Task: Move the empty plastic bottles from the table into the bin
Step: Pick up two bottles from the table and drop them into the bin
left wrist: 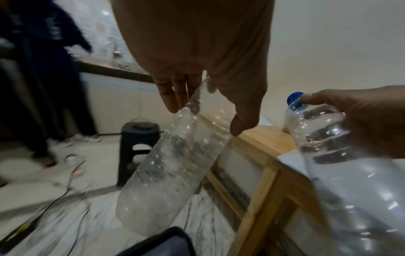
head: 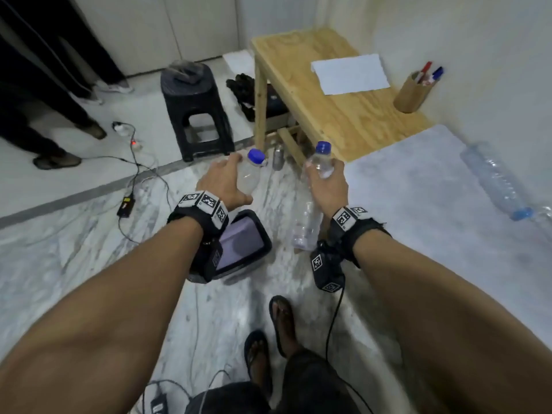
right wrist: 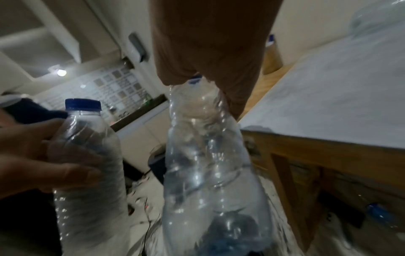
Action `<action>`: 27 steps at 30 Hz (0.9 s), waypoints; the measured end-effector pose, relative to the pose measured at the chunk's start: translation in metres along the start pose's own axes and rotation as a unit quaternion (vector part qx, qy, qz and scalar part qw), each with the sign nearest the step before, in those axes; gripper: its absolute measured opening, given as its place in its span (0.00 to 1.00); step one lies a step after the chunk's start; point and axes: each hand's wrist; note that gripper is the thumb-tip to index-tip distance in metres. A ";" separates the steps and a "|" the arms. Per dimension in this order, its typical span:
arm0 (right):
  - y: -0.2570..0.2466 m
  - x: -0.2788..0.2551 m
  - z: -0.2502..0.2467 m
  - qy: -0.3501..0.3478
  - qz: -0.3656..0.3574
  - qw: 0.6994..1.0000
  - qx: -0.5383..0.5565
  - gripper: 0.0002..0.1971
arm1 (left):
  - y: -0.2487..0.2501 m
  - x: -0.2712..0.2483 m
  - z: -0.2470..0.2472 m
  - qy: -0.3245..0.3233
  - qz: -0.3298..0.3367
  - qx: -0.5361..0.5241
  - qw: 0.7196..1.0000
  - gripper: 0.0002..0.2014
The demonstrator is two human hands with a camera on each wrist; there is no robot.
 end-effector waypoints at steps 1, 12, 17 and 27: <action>0.000 -0.001 0.015 -0.016 -0.004 1.000 -0.016 0.33 | -0.012 -0.006 0.004 0.008 -0.022 -0.017 1.000 0.44; 0.077 0.024 0.161 -0.121 -0.089 0.973 -0.174 0.22 | -0.132 -0.045 0.129 0.073 -0.175 -0.193 0.963 0.36; 0.130 0.056 0.196 -0.190 -0.103 0.955 -0.201 0.22 | -0.161 -0.045 0.199 0.128 -0.202 -0.255 0.937 0.33; 0.187 0.081 0.242 -0.228 -0.185 0.940 -0.174 0.16 | -0.194 -0.044 0.292 0.206 -0.221 -0.308 0.902 0.22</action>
Point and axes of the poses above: each hand's wrist, its own x-axis towards the middle knuckle, its own z-axis out of the palm, y = z × x, and after that the axes turned 13 degrees about z, right-handed
